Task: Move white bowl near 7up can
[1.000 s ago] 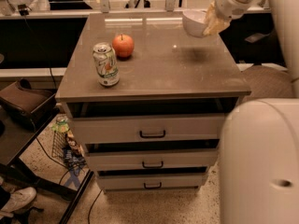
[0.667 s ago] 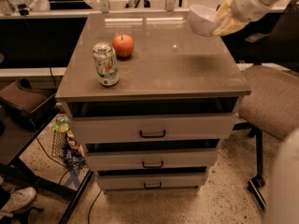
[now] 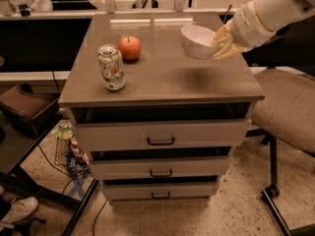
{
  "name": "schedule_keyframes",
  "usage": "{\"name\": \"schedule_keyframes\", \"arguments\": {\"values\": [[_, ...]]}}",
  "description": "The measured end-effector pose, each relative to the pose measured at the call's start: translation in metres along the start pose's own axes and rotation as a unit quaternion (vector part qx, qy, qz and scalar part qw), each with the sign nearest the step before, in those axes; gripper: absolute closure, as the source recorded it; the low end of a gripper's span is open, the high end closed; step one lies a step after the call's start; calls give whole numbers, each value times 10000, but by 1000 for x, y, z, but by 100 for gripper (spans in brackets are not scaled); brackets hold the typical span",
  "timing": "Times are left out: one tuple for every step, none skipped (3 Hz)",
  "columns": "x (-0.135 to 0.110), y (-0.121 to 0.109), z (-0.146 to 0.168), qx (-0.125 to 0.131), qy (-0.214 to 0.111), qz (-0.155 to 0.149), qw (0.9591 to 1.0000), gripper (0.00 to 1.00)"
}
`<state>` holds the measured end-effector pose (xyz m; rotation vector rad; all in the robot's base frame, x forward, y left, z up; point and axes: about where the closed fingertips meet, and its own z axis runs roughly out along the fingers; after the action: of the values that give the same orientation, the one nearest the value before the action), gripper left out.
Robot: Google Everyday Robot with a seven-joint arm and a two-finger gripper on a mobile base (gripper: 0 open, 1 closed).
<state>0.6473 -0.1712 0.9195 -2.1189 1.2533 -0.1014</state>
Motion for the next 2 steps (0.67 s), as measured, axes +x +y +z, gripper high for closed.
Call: {"name": "schedule_keyframes", "arguments": {"values": [[0, 1, 2, -24, -5, 6, 10000, 100], [-4, 0, 15, -67, -91, -83, 9999, 100]]}}
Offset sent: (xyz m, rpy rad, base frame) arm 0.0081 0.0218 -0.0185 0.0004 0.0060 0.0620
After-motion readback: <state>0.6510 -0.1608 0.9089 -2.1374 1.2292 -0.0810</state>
